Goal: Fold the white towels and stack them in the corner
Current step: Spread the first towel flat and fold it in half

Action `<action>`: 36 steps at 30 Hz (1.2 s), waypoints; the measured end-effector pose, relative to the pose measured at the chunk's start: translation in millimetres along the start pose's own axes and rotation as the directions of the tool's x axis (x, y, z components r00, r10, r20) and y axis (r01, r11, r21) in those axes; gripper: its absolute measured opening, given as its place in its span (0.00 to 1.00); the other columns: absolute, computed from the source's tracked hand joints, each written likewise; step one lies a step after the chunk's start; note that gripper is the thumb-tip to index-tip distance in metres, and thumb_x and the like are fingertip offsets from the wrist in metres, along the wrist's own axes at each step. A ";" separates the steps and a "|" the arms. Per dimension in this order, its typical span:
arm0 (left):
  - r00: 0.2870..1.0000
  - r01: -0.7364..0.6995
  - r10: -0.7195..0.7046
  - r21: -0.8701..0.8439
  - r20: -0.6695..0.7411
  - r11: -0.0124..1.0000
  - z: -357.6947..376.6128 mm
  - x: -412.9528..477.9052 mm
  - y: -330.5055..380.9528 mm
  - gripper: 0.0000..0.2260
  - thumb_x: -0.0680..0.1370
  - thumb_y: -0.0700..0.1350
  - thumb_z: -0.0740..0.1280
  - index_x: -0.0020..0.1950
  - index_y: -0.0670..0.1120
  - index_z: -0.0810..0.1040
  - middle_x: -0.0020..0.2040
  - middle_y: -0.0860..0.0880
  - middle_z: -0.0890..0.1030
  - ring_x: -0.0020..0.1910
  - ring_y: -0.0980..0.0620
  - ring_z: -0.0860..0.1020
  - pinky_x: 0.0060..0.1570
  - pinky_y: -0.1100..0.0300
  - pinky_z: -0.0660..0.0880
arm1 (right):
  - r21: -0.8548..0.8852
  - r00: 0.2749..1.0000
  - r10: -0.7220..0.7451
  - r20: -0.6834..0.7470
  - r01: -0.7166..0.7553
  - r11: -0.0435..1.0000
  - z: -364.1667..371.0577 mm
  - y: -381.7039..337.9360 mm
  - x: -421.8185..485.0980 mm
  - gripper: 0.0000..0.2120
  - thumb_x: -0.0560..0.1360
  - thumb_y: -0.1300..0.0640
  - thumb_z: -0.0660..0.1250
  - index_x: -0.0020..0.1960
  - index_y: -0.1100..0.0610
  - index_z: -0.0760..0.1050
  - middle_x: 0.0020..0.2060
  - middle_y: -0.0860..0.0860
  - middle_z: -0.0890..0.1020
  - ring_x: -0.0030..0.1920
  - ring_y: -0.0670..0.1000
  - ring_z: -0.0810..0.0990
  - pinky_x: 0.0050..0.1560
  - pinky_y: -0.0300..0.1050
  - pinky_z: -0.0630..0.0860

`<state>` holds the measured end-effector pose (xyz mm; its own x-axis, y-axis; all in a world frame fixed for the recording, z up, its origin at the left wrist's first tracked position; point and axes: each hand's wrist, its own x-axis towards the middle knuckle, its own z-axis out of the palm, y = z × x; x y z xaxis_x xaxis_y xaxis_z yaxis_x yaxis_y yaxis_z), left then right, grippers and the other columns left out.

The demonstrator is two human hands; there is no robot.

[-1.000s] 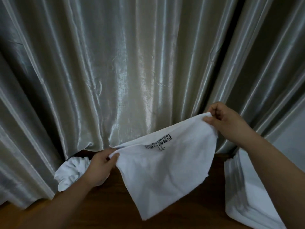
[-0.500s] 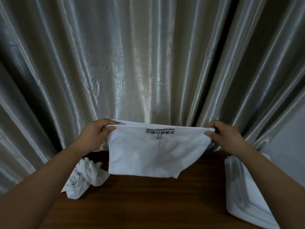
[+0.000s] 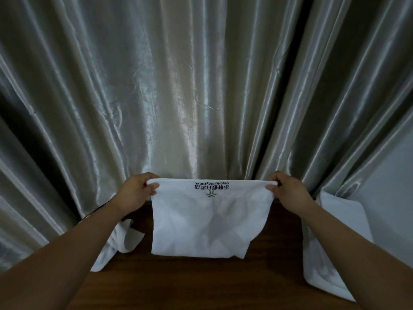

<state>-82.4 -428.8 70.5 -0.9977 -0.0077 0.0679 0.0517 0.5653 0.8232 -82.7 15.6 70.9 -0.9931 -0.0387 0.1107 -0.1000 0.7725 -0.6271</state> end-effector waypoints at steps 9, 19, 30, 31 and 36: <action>0.982 -0.074 0.097 0.142 -0.164 0.987 27.5 1.0 -12.4 0.05 0.80 0.45 0.66 0.53 0.53 0.81 0.44 0.55 0.83 0.42 0.53 0.80 0.41 0.55 0.77 | 0.073 0.967 -0.073 -0.246 0.094 0.993 16.5 9.0 1.8 0.02 0.80 0.55 0.65 0.48 0.52 0.75 0.38 0.46 0.78 0.38 0.45 0.77 0.36 0.43 0.73; 0.948 0.015 -0.138 0.393 0.288 0.920 104.5 -134.4 -202.5 0.30 0.73 0.44 0.68 0.56 0.81 0.67 0.55 0.63 0.78 0.56 0.59 0.79 0.60 0.61 0.74 | -0.237 0.852 0.029 0.523 0.113 0.965 140.5 109.7 -128.7 0.08 0.77 0.50 0.62 0.45 0.36 0.67 0.49 0.38 0.75 0.48 0.37 0.75 0.52 0.35 0.74; 0.902 -0.303 0.098 0.454 0.421 0.838 153.5 -216.7 -260.7 0.09 0.69 0.44 0.65 0.47 0.53 0.76 0.52 0.53 0.75 0.54 0.52 0.73 0.68 0.71 0.59 | -0.293 0.651 0.043 0.758 0.280 0.914 231.5 159.7 -194.8 0.08 0.74 0.49 0.63 0.52 0.50 0.72 0.55 0.47 0.75 0.57 0.48 0.71 0.53 0.38 0.65; 0.890 -0.297 0.070 0.459 0.450 0.837 153.1 -215.2 -261.0 0.12 0.66 0.44 0.70 0.47 0.53 0.78 0.52 0.53 0.78 0.56 0.52 0.73 0.68 0.64 0.66 | -0.298 0.617 0.062 0.785 0.288 0.910 230.7 158.5 -192.4 0.12 0.72 0.42 0.63 0.51 0.47 0.72 0.54 0.45 0.75 0.57 0.48 0.71 0.54 0.40 0.66; 0.789 -0.215 -0.259 0.645 0.558 0.734 155.2 -203.1 -240.9 0.17 0.72 0.56 0.62 0.59 0.57 0.80 0.62 0.54 0.79 0.67 0.51 0.73 0.65 0.52 0.73 | -0.195 0.795 0.201 0.572 -0.106 0.975 231.3 149.1 -144.9 0.35 0.65 0.19 0.51 0.43 0.48 0.77 0.38 0.44 0.80 0.39 0.43 0.78 0.46 0.43 0.79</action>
<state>100.8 -435.5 -229.1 -0.8252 0.3075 -0.4739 0.2236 0.9481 0.2260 32.2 -10.2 -217.0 -0.8451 -0.2382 -0.4786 0.0194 0.8810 -0.4727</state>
